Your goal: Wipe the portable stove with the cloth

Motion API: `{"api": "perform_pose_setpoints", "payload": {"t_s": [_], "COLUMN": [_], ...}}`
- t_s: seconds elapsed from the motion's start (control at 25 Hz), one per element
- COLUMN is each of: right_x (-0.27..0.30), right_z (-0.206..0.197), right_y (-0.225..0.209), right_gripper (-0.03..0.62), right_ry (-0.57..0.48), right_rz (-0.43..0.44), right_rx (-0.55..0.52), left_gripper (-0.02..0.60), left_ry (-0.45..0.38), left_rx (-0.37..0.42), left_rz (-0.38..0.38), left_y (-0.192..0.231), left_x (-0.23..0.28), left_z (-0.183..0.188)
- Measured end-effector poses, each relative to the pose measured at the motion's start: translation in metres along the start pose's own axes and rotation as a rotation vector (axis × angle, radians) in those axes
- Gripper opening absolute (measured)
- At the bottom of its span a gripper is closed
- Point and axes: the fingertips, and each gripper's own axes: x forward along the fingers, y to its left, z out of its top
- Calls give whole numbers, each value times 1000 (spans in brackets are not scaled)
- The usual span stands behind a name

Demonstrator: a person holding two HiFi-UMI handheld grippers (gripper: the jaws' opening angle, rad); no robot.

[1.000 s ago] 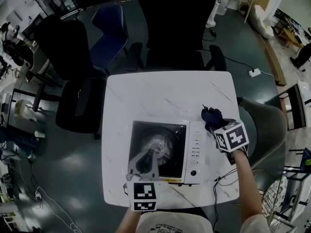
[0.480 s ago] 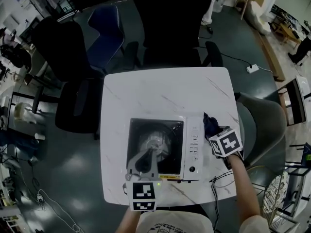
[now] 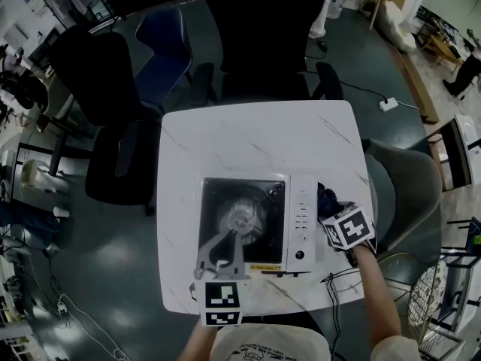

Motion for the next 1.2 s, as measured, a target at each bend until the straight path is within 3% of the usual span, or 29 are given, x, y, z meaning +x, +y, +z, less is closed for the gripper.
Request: {"api": "perform_pose_setpoints", "payload": {"t_s": [0.72,1.2], "right_x": [-22,-45], "right_z": [-66,-108], "right_y": [53,90], "right_gripper": [130,130], "right_ry": [114,160], "right_rz": [26,25], "right_rx": [-108,-36], "left_gripper": [21,21], "left_ry": [-13,-42], "left_rx": [11,28], "left_rz": [-38,-91], "left_y": [21,32], "left_x": [-19,-28], "left_z": [-11,-7]}}
